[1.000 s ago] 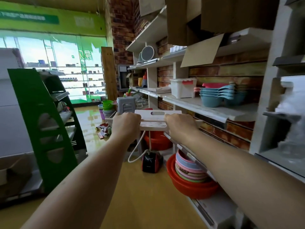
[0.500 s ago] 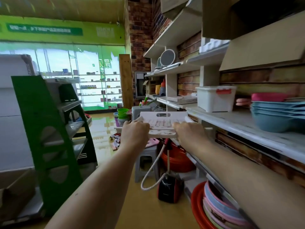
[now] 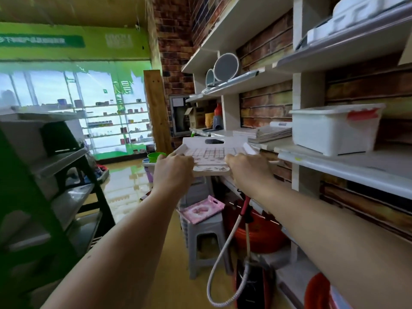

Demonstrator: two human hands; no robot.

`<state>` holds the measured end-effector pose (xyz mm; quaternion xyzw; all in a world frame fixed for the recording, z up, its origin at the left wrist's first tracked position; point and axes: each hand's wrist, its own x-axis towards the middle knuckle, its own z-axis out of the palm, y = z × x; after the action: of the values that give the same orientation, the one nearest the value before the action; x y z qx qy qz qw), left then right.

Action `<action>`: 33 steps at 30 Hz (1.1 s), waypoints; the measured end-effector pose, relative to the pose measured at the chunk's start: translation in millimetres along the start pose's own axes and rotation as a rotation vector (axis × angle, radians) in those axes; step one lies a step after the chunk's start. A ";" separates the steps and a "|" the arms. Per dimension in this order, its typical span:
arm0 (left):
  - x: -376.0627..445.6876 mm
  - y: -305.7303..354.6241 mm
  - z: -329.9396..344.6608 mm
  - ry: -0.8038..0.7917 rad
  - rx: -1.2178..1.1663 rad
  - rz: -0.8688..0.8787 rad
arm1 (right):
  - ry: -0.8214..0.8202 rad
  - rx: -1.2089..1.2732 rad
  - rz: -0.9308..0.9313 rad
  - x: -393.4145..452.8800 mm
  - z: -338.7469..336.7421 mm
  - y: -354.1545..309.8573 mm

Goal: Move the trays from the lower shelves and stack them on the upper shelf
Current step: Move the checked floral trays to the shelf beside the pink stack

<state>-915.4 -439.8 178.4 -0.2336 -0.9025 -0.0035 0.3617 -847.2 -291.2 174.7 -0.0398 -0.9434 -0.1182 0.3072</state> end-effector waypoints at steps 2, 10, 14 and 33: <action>39.5 -18.7 27.4 0.017 -0.018 0.020 | 0.010 0.001 0.025 39.3 18.7 -2.1; 169.2 -39.1 153.1 0.034 -0.057 0.097 | -0.041 -0.096 0.094 157.3 103.7 19.3; 233.7 -36.6 211.9 0.045 -0.075 0.130 | -0.045 -0.136 0.126 215.2 158.8 41.5; 514.2 -26.2 436.0 0.113 -0.300 0.554 | -0.167 -0.408 0.553 442.2 339.8 104.6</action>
<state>-1534.0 -171.3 197.4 -0.5204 -0.7727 -0.0507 0.3599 -1382.8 -104.6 189.8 -0.3636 -0.8759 -0.2129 0.2350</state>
